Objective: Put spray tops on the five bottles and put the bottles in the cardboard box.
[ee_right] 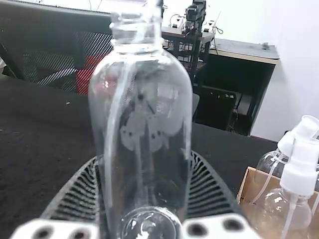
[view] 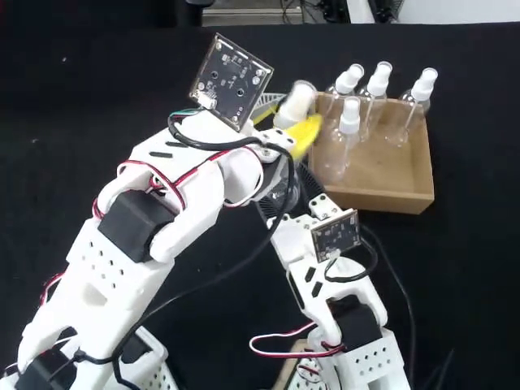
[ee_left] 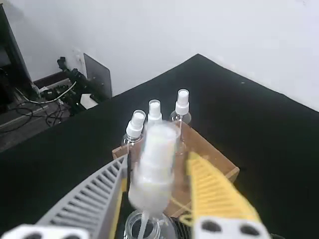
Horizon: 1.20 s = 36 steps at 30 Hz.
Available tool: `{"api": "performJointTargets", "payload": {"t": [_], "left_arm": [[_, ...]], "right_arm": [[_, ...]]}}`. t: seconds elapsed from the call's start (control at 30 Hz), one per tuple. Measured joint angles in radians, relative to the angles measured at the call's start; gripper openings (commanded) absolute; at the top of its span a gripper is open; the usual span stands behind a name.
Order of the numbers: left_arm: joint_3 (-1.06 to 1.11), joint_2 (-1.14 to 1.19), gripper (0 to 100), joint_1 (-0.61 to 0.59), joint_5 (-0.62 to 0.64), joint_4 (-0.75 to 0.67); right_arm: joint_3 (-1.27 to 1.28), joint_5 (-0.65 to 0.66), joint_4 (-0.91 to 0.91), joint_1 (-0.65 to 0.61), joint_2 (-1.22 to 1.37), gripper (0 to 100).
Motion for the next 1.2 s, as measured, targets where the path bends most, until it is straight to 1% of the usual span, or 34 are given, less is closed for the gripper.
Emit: {"api": "performJointTargets", "payload": {"t": [0.2, 0.6, 0.8, 1.03, 1.1, 1.2], "left_arm": [[-0.002, 0.000, 21, -0.015, 0.000, 0.000], [-0.044, 0.000, 21, -0.138, 0.000, 0.015], [-0.048, -0.006, 21, -0.143, 0.000, 0.015], [-0.048, -0.150, 21, -0.143, 0.000, 0.017], [-0.048, -0.195, 21, -0.175, 0.000, 0.020], [-0.025, -0.250, 21, -0.281, -0.006, 0.058]], "right_arm": [[0.000, 0.000, 0.000, 0.000, 0.000, 1.1], [0.000, 0.000, 0.000, 0.000, 0.000, 1.1], [0.000, 0.000, 0.000, 0.000, 0.000, 1.1], [0.000, 0.000, 0.000, 0.000, 0.000, 1.1], [0.000, 0.000, 0.000, 0.000, 0.000, 1.1], [0.009, 0.002, 0.002, 0.012, 0.000, 1.1]]}}
